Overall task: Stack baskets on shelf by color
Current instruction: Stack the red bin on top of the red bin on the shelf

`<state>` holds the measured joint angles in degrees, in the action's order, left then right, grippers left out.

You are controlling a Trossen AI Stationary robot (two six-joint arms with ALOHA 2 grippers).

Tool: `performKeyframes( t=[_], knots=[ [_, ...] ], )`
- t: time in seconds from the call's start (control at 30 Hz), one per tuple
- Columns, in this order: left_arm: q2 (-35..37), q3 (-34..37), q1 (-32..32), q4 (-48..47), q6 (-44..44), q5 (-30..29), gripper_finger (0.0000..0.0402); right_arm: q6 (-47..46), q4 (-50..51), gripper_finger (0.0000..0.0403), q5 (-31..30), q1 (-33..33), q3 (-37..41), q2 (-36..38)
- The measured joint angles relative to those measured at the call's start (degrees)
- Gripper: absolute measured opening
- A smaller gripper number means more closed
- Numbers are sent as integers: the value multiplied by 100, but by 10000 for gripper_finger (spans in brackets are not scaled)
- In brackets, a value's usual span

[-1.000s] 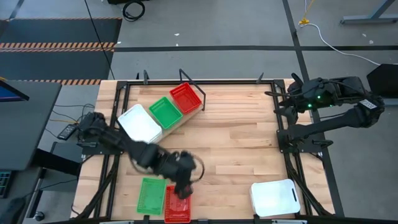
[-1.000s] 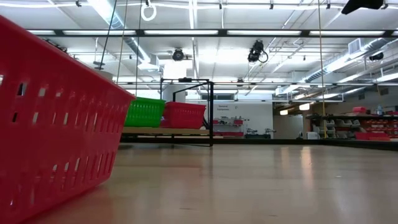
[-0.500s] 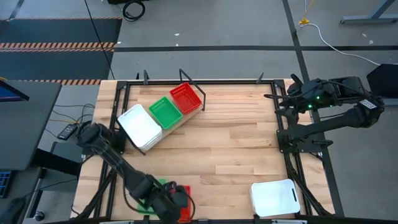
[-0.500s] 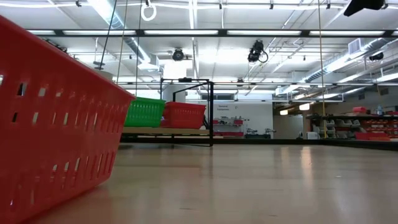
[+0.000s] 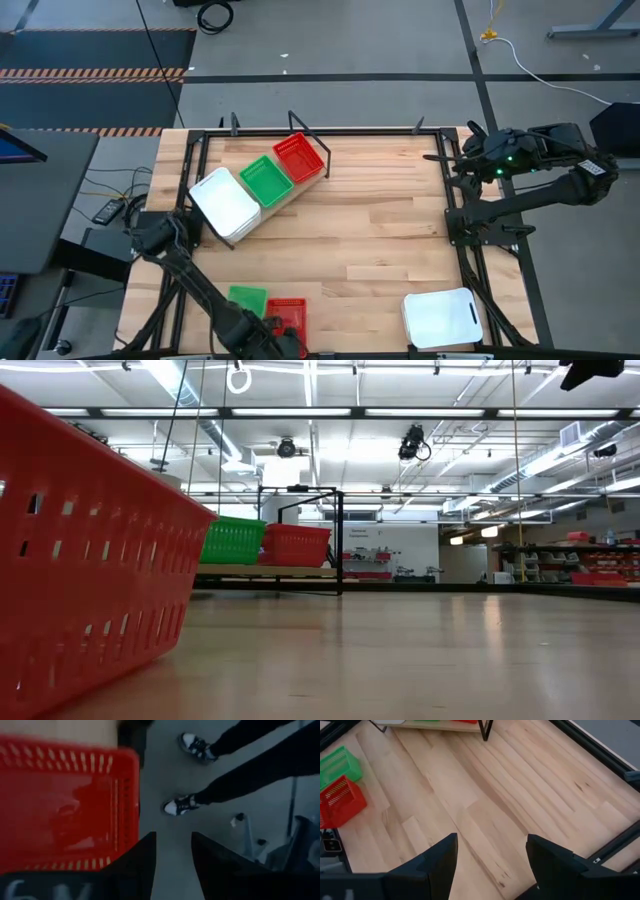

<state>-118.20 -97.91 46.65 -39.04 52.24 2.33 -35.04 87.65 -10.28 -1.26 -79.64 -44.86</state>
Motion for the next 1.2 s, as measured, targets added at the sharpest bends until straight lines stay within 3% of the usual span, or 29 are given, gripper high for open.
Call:
performKeyframes(
  t=[0.23, 0.67, 1.2],
  knots=[
    [-13, 0, -28, -560, 65, -274, 130, -93, -3, 240, -44, 0, 0, -1],
    [-27, 0, 18, -243, -227, -128, 130, -140, -4, 240, -46, 0, 0, 0],
    [-651, 4, -218, -398, 9, -103, 129, -140, 5, 240, -48, 0, 1, 0]
  ],
)
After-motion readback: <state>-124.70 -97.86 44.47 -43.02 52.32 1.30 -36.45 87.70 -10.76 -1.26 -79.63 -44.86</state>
